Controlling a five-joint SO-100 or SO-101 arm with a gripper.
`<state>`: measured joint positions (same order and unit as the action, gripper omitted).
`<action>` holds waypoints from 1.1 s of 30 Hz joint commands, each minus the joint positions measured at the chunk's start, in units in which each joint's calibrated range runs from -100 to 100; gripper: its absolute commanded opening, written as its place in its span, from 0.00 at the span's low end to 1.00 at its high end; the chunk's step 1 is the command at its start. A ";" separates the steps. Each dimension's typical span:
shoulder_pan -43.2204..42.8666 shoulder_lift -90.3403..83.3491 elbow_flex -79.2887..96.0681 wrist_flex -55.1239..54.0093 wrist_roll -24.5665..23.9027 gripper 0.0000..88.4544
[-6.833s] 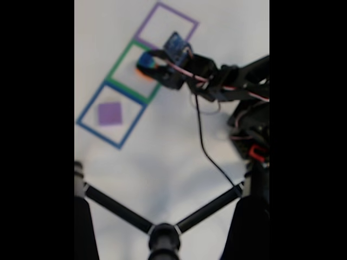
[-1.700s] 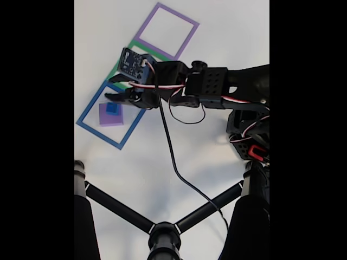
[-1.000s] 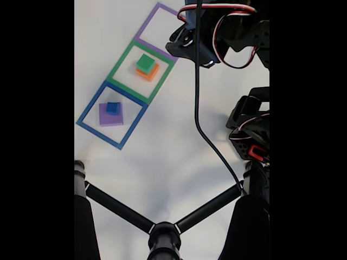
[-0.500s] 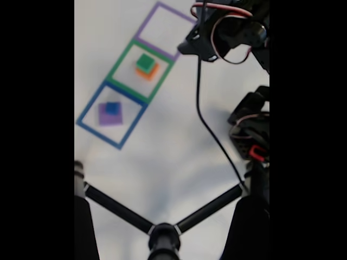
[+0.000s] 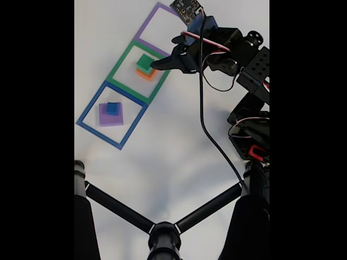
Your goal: Tower of hanoi
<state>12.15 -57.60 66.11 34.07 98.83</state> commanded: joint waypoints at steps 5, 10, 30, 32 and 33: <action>-0.44 4.15 14.27 -29.58 1.17 0.36; -0.29 12.97 18.54 -44.39 1.17 0.38; -3.19 46.38 16.81 -78.63 1.17 0.38; -3.42 48.30 16.35 -80.41 1.17 0.38; -3.42 49.43 16.08 -81.22 1.17 0.38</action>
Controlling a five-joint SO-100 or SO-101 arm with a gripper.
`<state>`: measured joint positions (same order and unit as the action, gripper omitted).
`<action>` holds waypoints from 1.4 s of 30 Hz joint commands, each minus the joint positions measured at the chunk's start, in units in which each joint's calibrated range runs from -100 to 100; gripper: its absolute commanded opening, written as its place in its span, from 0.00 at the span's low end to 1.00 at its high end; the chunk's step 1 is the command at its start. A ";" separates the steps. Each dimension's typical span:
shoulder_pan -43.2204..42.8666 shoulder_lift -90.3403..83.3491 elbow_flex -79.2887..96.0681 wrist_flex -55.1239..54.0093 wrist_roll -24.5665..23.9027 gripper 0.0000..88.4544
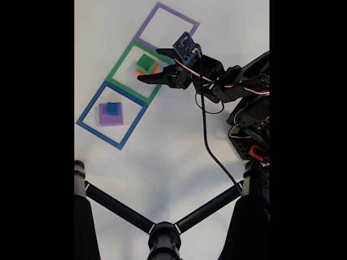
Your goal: Tower of hanoi
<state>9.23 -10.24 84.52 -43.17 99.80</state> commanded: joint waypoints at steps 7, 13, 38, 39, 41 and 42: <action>-0.88 8.16 -5.05 -7.13 0.20 0.37; -1.95 11.12 -6.87 -8.67 0.20 0.36; -5.38 14.81 -6.87 -11.66 0.20 0.22; -5.46 14.97 -6.87 -11.82 0.20 0.21; -5.53 15.21 -6.96 -11.99 0.20 0.20; -5.61 15.37 -7.05 -11.99 0.20 0.19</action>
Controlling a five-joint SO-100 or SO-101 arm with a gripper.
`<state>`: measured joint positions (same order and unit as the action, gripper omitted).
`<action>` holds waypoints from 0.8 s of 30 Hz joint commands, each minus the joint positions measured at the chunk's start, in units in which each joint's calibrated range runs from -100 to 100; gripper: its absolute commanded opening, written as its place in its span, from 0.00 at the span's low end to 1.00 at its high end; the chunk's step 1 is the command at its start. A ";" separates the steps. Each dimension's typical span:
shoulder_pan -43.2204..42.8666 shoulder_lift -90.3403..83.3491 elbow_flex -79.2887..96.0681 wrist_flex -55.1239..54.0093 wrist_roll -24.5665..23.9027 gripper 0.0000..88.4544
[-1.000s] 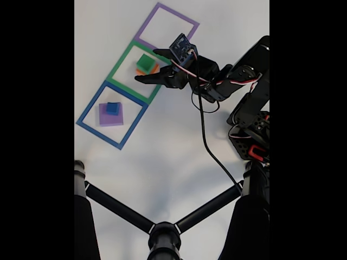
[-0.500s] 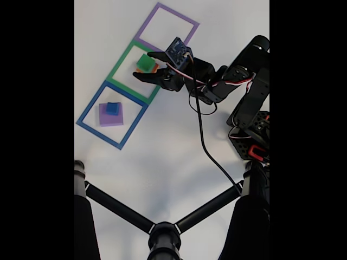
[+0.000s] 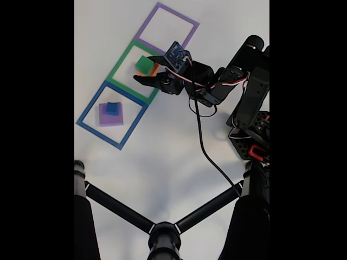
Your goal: Tower of hanoi
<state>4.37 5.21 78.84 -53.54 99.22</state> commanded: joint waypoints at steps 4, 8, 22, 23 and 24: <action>-0.98 0.24 -1.65 -1.62 0.78 0.13; -1.13 0.32 -1.83 -1.62 0.78 0.10; -1.36 -14.26 -2.74 12.55 0.78 0.08; -1.36 -16.98 -3.65 16.43 0.78 0.08; -1.21 -20.19 -5.19 21.53 0.78 0.07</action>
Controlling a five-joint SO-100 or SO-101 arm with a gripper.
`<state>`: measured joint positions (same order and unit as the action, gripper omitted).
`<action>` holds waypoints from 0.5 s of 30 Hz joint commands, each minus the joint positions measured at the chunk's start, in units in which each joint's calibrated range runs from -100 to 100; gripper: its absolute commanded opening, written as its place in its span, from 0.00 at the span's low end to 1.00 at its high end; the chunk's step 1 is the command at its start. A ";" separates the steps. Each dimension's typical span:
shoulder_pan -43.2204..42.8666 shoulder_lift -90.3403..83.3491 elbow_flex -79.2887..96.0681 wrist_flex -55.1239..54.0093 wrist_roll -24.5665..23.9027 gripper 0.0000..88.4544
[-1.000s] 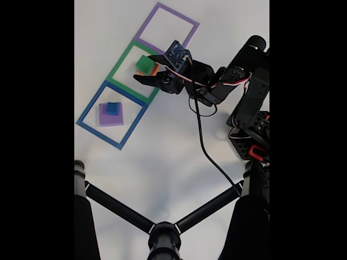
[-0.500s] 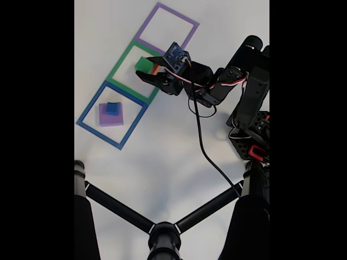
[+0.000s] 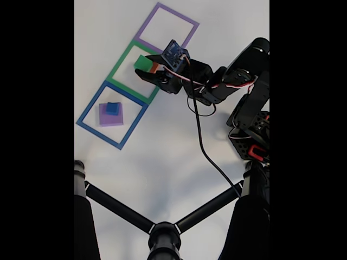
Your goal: Tower of hanoi
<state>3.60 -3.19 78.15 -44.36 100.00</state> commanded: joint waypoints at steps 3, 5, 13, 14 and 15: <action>0.64 -20.29 -10.05 29.35 0.00 0.07; 1.40 -25.66 -14.04 40.76 0.00 0.07; 4.30 -35.91 -39.94 85.28 0.00 0.06; 4.60 -35.99 -44.48 90.86 0.00 0.06; 5.06 -35.83 -49.66 96.77 0.00 0.06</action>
<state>6.90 -35.52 46.58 30.35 100.00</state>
